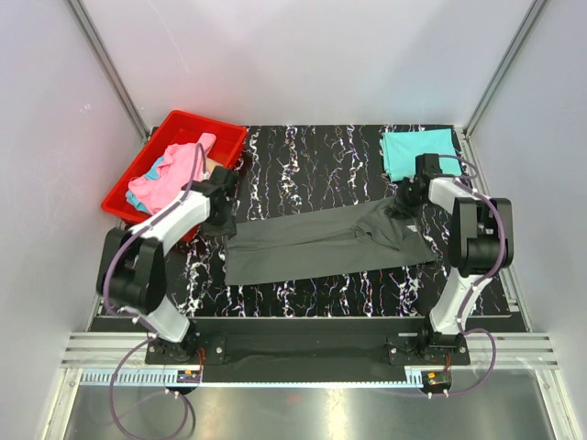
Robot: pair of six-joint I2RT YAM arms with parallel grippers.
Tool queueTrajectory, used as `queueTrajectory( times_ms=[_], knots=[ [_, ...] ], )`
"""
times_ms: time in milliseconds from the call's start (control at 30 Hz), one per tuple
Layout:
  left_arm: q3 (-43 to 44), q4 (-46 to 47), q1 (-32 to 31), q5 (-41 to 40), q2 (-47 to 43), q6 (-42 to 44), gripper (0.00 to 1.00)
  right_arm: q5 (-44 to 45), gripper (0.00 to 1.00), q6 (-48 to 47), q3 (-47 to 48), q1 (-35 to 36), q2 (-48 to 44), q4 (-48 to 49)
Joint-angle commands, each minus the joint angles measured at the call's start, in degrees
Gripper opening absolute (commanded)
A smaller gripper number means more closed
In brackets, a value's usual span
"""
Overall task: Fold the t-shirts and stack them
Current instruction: Fold the tshirt
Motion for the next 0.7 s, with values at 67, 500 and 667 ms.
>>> queueTrajectory(
  times_ms=[67, 500, 667],
  knots=[
    [2.1, -3.1, 0.3, -8.0, -10.2, -0.4, 0.50, -3.1, 0.33, -2.2, 8.8, 4.8, 6.4, 1.4],
    [-7.1, 15.7, -8.6, 22.9, -12.0, -2.4, 0.55, 3.9, 0.33, -1.4, 15.3, 9.2, 12.6, -3.4],
    [-10.2, 15.9, -9.2, 18.8, -3.7, -6.7, 0.55, 6.8, 0.34, -4.7, 14.1, 9.2, 9.9, -4.9]
  ],
)
